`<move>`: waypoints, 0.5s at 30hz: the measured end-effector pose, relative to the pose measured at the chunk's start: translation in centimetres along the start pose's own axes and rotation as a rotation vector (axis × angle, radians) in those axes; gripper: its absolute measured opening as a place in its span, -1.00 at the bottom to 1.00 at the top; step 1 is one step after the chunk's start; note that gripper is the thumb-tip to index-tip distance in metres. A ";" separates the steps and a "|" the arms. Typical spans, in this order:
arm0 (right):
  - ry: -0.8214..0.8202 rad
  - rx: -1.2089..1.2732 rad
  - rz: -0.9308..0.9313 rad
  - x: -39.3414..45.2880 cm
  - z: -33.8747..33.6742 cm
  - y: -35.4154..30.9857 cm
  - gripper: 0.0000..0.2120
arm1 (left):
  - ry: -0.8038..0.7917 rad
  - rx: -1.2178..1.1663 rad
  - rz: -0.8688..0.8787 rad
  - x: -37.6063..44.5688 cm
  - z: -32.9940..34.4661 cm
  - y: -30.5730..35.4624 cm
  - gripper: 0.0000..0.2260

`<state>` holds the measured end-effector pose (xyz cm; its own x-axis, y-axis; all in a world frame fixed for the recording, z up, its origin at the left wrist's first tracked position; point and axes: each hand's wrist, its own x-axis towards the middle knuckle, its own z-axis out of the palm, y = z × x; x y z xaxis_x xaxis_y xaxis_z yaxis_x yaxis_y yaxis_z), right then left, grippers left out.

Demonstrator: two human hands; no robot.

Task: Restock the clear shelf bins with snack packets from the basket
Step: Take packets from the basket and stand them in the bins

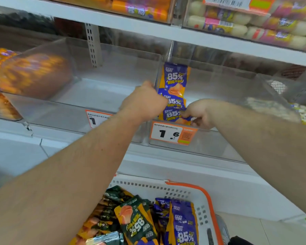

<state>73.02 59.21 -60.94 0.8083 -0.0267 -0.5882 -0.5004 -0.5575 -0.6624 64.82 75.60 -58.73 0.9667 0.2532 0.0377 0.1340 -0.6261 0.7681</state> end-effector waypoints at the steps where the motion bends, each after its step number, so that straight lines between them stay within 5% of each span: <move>1: -0.017 -0.015 -0.024 0.2 0.4 0.0 -0.94 | 0.003 0.008 -0.003 -0.1 0.1 0.1 -0.64; 5: -0.058 -0.055 -0.049 0.6 1.5 -0.5 -0.96 | 0.022 0.062 0.002 0.0 0.1 0.1 -0.71; 9: -0.101 -0.079 0.020 0.7 1.8 -0.7 -0.73 | 0.033 0.065 0.007 0.0 0.1 0.1 -0.71; 12: -0.043 -0.046 0.017 0.6 1.2 -1.0 -0.93 | 0.027 0.056 0.017 -0.2 0.1 0.2 -0.68; 15: 0.075 0.007 -0.014 2.4 -0.4 -1.4 -0.83 | 0.030 0.068 0.025 -0.2 0.0 0.2 -0.68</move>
<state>75.80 59.59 -61.22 0.8360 -0.0813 -0.5427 -0.4910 -0.5526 -0.6735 64.64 75.38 -58.59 0.9630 0.2583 0.0764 0.1253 -0.6807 0.7218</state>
